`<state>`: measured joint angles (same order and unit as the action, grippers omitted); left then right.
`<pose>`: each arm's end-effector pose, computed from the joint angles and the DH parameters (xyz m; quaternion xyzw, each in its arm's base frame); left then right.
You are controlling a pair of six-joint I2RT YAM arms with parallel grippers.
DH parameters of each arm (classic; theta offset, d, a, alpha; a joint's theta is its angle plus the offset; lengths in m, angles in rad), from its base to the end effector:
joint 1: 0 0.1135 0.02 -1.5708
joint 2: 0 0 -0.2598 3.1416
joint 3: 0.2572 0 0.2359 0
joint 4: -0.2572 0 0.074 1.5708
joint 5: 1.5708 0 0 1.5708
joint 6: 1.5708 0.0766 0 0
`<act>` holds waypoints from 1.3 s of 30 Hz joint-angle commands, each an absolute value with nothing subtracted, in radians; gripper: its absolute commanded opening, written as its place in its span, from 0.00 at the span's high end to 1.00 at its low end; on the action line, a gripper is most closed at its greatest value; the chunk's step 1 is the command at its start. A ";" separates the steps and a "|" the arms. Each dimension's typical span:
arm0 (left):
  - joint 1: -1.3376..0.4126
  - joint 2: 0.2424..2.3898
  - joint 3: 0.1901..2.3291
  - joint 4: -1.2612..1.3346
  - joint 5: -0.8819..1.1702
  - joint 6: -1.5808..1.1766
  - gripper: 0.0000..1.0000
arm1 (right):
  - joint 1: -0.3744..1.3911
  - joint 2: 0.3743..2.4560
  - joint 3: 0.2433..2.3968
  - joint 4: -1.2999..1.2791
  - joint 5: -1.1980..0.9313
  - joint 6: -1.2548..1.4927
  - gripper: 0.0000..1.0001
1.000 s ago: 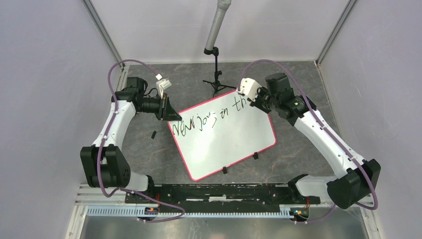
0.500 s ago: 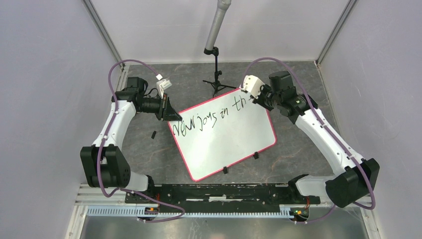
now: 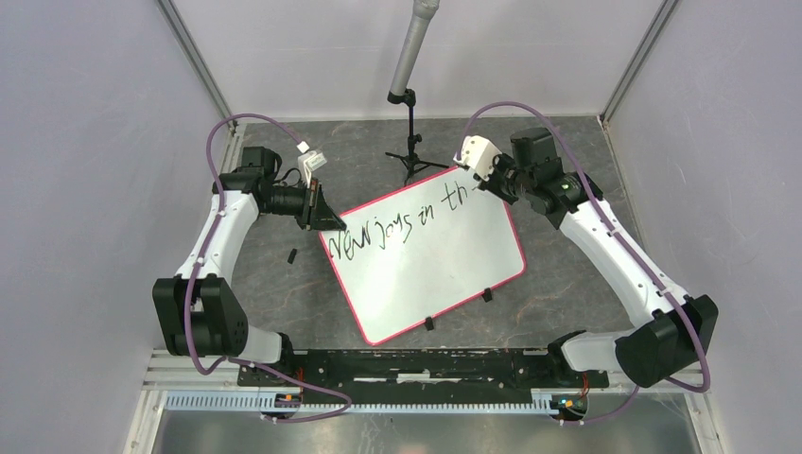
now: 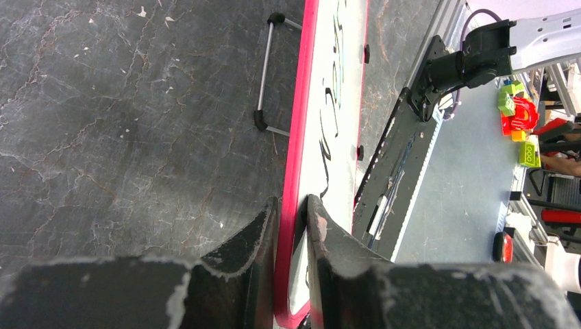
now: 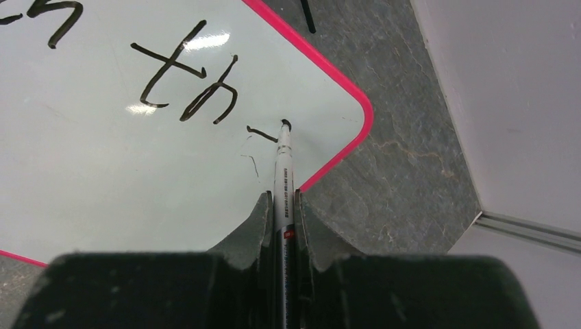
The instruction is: Write a sentence on the whiteboard
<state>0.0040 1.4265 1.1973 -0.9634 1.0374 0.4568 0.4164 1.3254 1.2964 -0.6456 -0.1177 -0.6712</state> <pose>0.2604 -0.0649 0.2722 0.2823 0.8103 -0.4368 0.2701 0.2743 0.1311 0.3252 -0.4873 0.7567 -0.0024 0.4357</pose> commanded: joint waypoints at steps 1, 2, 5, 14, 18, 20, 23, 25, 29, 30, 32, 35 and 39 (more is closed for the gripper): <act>-0.020 1.444 1.195 -0.948 0.956 0.457 0.98 | 0.416 1.343 1.323 -0.641 -0.186 -0.673 1.00; -0.020 1.445 1.195 -0.948 0.955 0.456 0.98 | 0.418 1.342 1.317 -0.641 -0.193 -0.674 1.00; -0.021 1.445 1.193 -0.948 0.954 0.457 0.98 | 0.418 1.336 1.303 -0.644 -0.207 -0.672 1.00; -0.023 1.449 1.197 -0.948 0.953 0.456 0.98 | 0.420 1.291 1.230 -0.650 -0.214 -0.675 1.00; -0.024 1.446 1.195 -0.948 0.953 0.457 0.97 | 0.420 1.271 1.205 -0.662 -0.210 -0.681 1.00; -0.025 1.444 1.195 -0.948 0.951 0.458 0.98 | 0.419 1.257 1.190 -0.661 -0.195 -0.683 1.00; -0.025 1.446 1.193 -0.948 0.951 0.458 0.98 | 0.420 1.245 1.171 -0.652 -0.149 -0.689 1.00; -0.025 1.446 1.192 -0.948 0.951 0.459 0.97 | 0.418 1.244 1.169 -0.655 -0.119 -0.693 1.00; -0.025 1.444 1.192 -0.948 0.951 0.461 0.98 | 0.419 1.246 1.179 -0.651 -0.063 -0.701 1.00; -0.025 1.444 1.192 -0.949 0.951 0.461 0.97 | 0.418 1.248 1.183 -0.648 -0.049 -0.704 1.00; -0.025 1.443 1.192 -0.948 0.950 0.461 0.98 | 0.419 1.254 1.200 -0.648 -0.031 -0.707 1.00; -0.025 1.439 1.190 -0.948 0.950 0.459 0.98 | 0.419 1.258 1.254 -0.683 -0.063 -0.707 1.00; -0.025 1.423 1.179 -0.923 0.950 0.441 0.98 | 0.422 1.276 1.356 -0.780 -0.189 -0.701 1.00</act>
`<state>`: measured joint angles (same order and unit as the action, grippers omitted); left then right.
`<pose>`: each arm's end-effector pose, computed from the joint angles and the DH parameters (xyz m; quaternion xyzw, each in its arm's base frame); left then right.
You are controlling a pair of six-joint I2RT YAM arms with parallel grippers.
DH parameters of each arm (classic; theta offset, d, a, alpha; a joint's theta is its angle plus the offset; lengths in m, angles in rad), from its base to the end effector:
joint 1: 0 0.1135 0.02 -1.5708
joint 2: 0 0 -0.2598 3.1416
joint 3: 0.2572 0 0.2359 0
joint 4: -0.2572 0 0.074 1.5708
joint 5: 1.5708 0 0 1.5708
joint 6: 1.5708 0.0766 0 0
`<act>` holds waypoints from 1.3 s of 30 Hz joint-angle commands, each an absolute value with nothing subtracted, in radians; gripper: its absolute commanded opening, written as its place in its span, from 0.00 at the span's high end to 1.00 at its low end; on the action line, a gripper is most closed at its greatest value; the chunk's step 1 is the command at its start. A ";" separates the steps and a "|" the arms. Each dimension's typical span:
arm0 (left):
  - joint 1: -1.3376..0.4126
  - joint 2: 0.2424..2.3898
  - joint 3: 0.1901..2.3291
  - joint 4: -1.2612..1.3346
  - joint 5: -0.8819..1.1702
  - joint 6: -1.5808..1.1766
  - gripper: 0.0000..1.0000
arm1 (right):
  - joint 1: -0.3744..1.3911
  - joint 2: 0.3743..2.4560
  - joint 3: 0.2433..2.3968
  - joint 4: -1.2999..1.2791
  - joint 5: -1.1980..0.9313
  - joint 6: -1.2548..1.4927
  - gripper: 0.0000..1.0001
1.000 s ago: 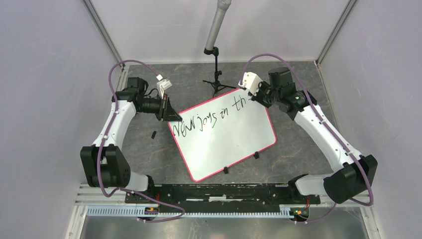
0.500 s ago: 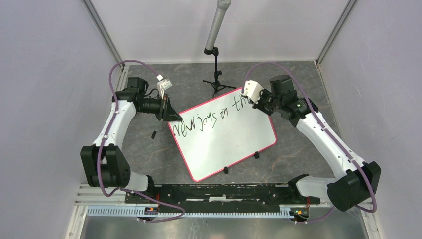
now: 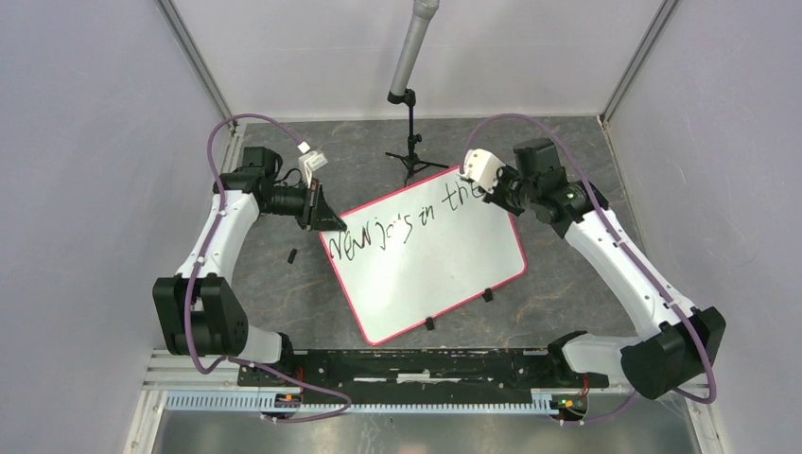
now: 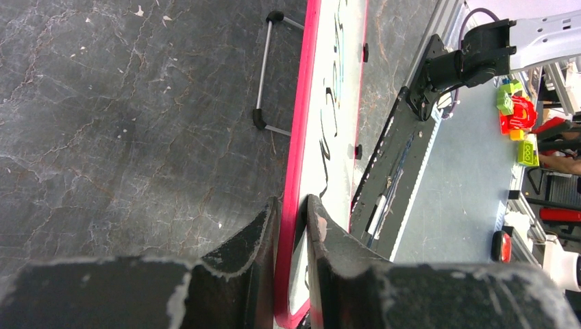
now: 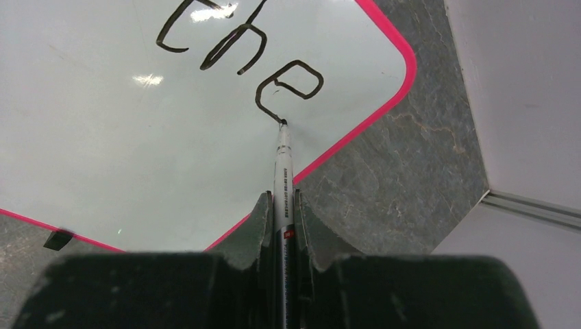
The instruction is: Write a sentence on the whiteboard
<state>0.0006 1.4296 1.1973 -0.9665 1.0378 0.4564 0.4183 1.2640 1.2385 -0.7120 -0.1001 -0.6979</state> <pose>0.2603 -0.0658 0.2714 0.2822 0.8106 -0.4383 0.2668 0.2549 0.1217 0.3143 -0.5008 0.7640 -0.0110 0.4066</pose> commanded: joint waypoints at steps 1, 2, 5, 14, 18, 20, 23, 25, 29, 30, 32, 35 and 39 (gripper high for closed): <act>-0.025 1.421 1.177 -0.921 0.948 0.440 0.98 | 0.424 1.282 1.370 -0.800 -0.222 -0.701 1.00; -0.025 1.419 1.177 -0.920 0.949 0.439 0.97 | 0.427 1.285 1.384 -0.819 -0.254 -0.698 1.00; -0.025 1.423 1.175 -0.921 0.948 0.439 0.98 | 0.454 1.290 1.395 -0.852 -0.341 -0.690 1.00; -0.025 1.423 1.172 -0.921 0.948 0.433 0.98 | 0.645 1.253 1.293 -0.719 -0.403 -0.605 1.00; -0.025 1.420 1.169 -0.920 0.953 0.430 0.98 | 0.717 1.240 1.231 -0.629 -0.405 -0.557 1.00; -0.025 1.420 1.170 -0.921 0.952 0.427 0.98 | 0.743 1.242 1.209 -0.593 -0.411 -0.534 1.00; -0.025 1.426 1.170 -0.920 0.951 0.425 0.97 | 0.790 1.237 1.168 -0.539 -0.420 -0.504 1.00; -0.024 1.428 1.170 -0.920 0.951 0.425 0.97 | 0.826 1.228 1.139 -0.506 -0.421 -0.495 1.00; -0.025 1.431 1.170 -0.921 0.960 0.424 0.98 | 0.916 1.226 1.103 -0.471 -0.395 -0.495 1.00; -0.025 1.430 1.169 -0.920 0.961 0.425 0.97 | 0.938 1.229 1.096 -0.465 -0.390 -0.499 1.00; -0.024 1.432 1.169 -0.921 0.962 0.424 0.98 | 0.981 1.233 1.079 -0.451 -0.384 -0.505 1.00; -0.025 1.434 1.168 -0.920 0.966 0.425 0.98 | 1.053 1.246 1.064 -0.433 -0.359 -0.515 1.00; -0.025 1.440 1.168 -0.920 0.965 0.425 0.97 | 1.129 1.271 1.043 -0.407 -0.307 -0.542 1.00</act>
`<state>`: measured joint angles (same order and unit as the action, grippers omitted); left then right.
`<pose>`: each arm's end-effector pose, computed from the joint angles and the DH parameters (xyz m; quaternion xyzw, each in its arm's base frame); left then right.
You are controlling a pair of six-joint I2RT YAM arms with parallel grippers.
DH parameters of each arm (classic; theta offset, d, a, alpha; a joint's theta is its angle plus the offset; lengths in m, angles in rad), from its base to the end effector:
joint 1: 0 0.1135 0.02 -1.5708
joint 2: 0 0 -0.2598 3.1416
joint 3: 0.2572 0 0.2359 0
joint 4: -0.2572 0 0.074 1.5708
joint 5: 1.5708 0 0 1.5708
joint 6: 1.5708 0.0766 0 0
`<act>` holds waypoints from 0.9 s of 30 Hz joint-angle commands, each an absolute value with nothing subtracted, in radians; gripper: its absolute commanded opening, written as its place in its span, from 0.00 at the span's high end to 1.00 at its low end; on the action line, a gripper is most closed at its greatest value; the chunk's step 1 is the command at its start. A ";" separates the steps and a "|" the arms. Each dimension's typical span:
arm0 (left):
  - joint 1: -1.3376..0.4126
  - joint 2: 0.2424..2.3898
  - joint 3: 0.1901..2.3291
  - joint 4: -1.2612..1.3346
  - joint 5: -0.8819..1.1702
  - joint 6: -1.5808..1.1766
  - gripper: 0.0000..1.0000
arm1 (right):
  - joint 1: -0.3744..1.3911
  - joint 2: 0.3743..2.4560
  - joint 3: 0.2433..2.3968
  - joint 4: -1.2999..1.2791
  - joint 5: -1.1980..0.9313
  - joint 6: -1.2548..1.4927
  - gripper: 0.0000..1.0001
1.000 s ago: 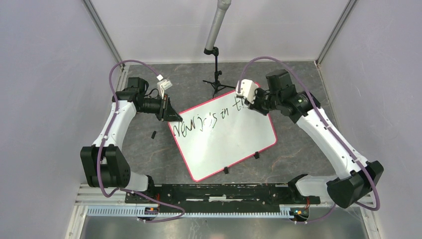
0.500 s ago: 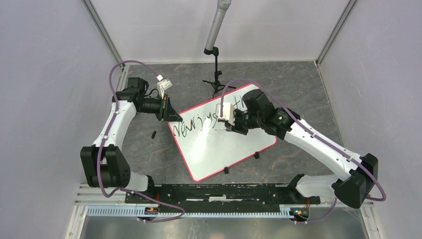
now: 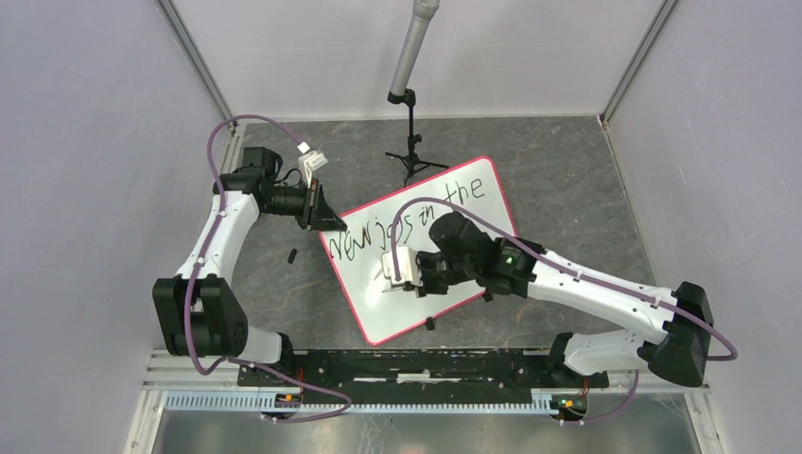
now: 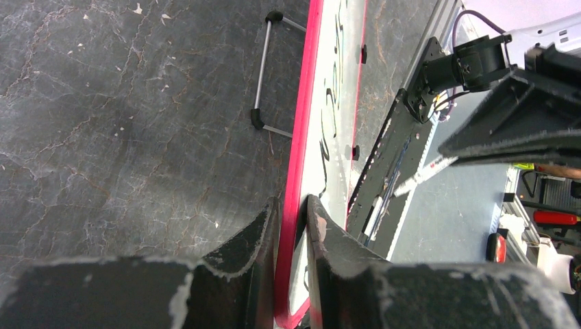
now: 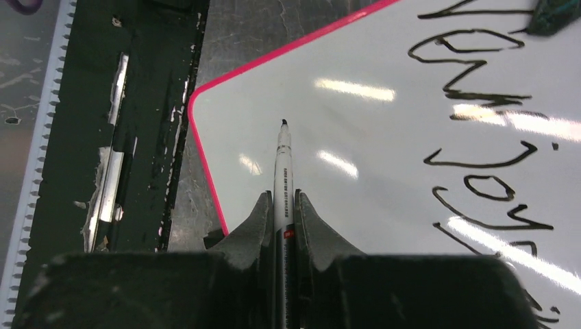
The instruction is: Write a sentence on the whiteboard
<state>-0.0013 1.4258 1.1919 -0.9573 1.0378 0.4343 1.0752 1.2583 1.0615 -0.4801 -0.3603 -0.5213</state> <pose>0.2601 -0.0663 0.2712 0.2756 0.8124 -0.4405 0.2646 0.1138 0.2672 0.2837 -0.6894 0.5638 0.2717 0.3648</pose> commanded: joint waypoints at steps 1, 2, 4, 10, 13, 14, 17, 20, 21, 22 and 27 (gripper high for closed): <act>-0.025 1.441 1.167 -0.921 0.964 0.425 0.98 | 1.145 1.276 1.039 -0.399 -0.291 -0.545 1.00; -0.024 1.443 1.167 -0.920 0.963 0.425 0.98 | 1.160 1.284 1.034 -0.389 -0.276 -0.548 1.00; -0.025 1.444 1.169 -0.921 0.963 0.424 0.97 | 1.179 1.300 1.030 -0.372 -0.233 -0.547 1.00; -0.025 1.445 1.168 -0.920 0.959 0.426 0.97 | 1.205 1.330 1.017 -0.335 -0.125 -0.548 1.00; -0.025 1.446 1.169 -0.920 0.959 0.425 0.98 | 1.212 1.341 1.017 -0.327 -0.084 -0.548 1.00; -0.024 1.446 1.169 -0.921 0.959 0.426 0.98 | 1.213 1.344 1.016 -0.322 -0.073 -0.546 1.00; -0.025 1.448 1.170 -0.920 0.959 0.426 0.98 | 1.215 1.353 1.016 -0.308 -0.054 -0.534 1.00; -0.025 1.451 1.169 -0.920 0.957 0.424 0.98 | 1.215 1.359 1.023 -0.300 -0.042 -0.526 1.00; -0.025 1.451 1.170 -0.920 0.958 0.424 0.97 | 1.215 1.364 1.026 -0.301 -0.033 -0.525 1.00; -0.025 1.451 1.170 -0.922 0.957 0.426 0.98 | 1.215 1.366 1.027 -0.301 -0.022 -0.524 1.00; -0.025 1.454 1.170 -0.920 0.954 0.428 0.98 | 1.215 1.375 1.021 -0.315 -0.021 -0.528 1.00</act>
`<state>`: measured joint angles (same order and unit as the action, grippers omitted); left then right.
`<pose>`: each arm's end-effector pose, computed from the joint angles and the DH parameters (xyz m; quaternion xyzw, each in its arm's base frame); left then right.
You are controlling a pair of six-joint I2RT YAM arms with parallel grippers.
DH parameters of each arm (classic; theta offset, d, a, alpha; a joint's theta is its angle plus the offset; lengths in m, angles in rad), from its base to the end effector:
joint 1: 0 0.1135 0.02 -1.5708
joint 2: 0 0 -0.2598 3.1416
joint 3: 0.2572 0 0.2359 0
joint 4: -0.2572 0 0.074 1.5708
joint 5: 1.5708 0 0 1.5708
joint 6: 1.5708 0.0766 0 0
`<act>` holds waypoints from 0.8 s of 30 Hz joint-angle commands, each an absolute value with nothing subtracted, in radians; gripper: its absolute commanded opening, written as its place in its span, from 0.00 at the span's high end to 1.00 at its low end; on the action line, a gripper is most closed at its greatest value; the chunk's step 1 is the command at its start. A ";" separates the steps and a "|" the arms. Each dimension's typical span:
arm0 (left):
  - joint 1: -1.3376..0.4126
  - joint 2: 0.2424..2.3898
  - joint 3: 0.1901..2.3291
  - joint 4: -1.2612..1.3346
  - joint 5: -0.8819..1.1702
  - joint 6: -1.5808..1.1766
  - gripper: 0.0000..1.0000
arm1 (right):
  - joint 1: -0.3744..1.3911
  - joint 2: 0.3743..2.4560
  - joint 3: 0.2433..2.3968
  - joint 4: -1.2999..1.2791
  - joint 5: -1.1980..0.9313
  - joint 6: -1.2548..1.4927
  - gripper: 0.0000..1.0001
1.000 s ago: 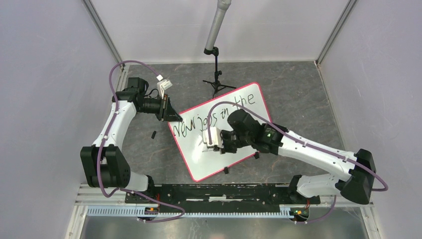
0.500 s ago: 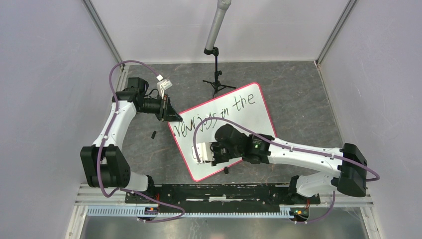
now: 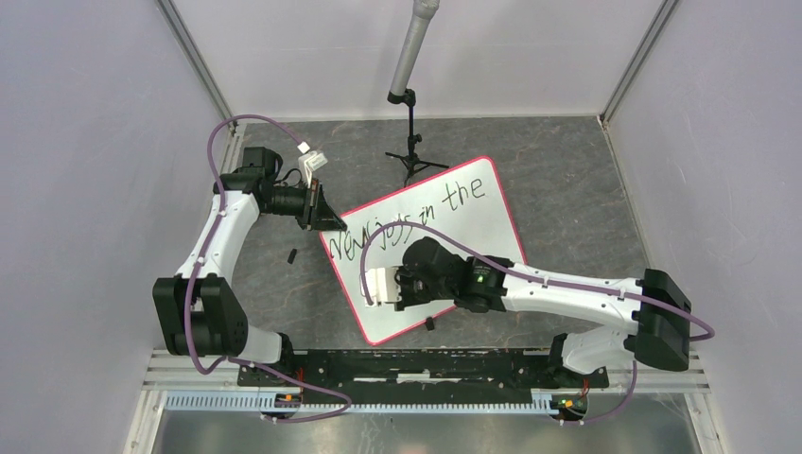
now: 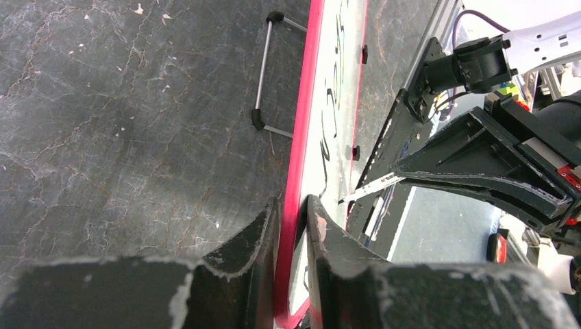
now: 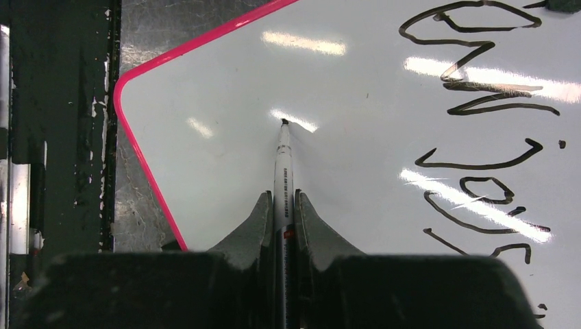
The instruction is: Write a sentence on the whiteboard
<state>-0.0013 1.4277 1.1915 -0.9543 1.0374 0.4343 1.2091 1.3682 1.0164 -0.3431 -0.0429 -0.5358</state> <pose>0.2606 -0.0663 0.2707 0.2758 0.8124 -0.4402 0.2649 0.1095 0.2988 0.2493 -0.6993 0.5752 0.1584 0.3938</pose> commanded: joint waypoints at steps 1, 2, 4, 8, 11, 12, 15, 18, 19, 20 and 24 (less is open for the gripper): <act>-0.025 1.455 1.170 -0.921 0.954 0.428 0.98 | 1.215 1.377 1.019 -0.320 -0.031 -0.531 1.00; -0.025 1.456 1.170 -0.920 0.954 0.427 0.97 | 1.216 1.379 1.014 -0.329 -0.040 -0.535 1.00; -0.025 1.455 1.170 -0.921 0.953 0.429 0.98 | 1.217 1.376 1.003 -0.338 -0.058 -0.547 1.00; -0.025 1.460 1.172 -0.920 0.953 0.428 0.97 | 1.224 1.374 0.986 -0.357 -0.087 -0.563 1.00; -0.025 1.463 1.172 -0.921 0.953 0.428 0.98 | 1.232 1.379 0.980 -0.370 -0.111 -0.569 1.00; -0.024 1.463 1.172 -0.921 0.951 0.429 0.98 | 1.236 1.380 0.978 -0.373 -0.115 -0.572 1.00; -0.025 1.465 1.173 -0.921 0.950 0.428 0.98 | 1.247 1.383 0.979 -0.377 -0.113 -0.577 1.00; -0.025 1.466 1.173 -0.921 0.950 0.427 0.97 | 1.248 1.385 0.999 -0.369 -0.091 -0.581 1.00; -0.025 1.466 1.173 -0.921 0.948 0.428 0.97 | 1.247 1.385 1.007 -0.368 -0.079 -0.580 1.00; -0.025 1.466 1.173 -0.920 0.948 0.428 0.98 | 1.247 1.385 1.015 -0.365 -0.062 -0.579 1.00; -0.025 1.465 1.172 -0.920 0.947 0.427 0.98 | 1.240 1.385 1.034 -0.343 -0.008 -0.567 1.00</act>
<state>-0.0013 1.4338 1.1915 -0.9527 1.0382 0.4343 1.2438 1.3785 0.9855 -0.3782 -0.0803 -0.5697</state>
